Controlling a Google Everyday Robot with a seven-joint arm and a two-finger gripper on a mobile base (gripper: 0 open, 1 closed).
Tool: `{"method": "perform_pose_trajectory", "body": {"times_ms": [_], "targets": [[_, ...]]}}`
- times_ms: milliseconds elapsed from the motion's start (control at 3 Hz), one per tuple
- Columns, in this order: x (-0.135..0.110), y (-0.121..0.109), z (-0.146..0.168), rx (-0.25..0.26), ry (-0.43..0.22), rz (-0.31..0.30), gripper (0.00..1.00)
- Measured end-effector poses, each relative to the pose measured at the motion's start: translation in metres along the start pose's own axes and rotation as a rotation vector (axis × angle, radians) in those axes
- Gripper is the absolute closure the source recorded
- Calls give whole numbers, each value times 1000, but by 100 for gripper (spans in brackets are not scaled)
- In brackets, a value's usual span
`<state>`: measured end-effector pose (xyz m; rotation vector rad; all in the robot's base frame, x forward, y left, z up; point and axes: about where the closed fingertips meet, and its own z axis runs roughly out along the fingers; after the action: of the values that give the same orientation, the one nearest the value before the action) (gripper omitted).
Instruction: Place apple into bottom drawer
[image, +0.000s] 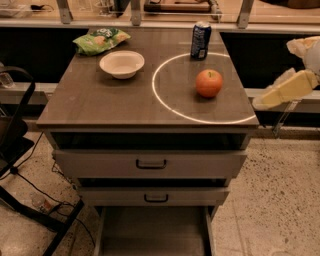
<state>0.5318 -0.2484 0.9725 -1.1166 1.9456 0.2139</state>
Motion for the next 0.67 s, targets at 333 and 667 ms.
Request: {"method": "perform_pose_trajectory", "body": {"times_ms": [333, 667], "targets": [[-17, -32, 18, 68, -226, 53, 0], [-30, -46, 23, 109, -304, 73, 0]]}}
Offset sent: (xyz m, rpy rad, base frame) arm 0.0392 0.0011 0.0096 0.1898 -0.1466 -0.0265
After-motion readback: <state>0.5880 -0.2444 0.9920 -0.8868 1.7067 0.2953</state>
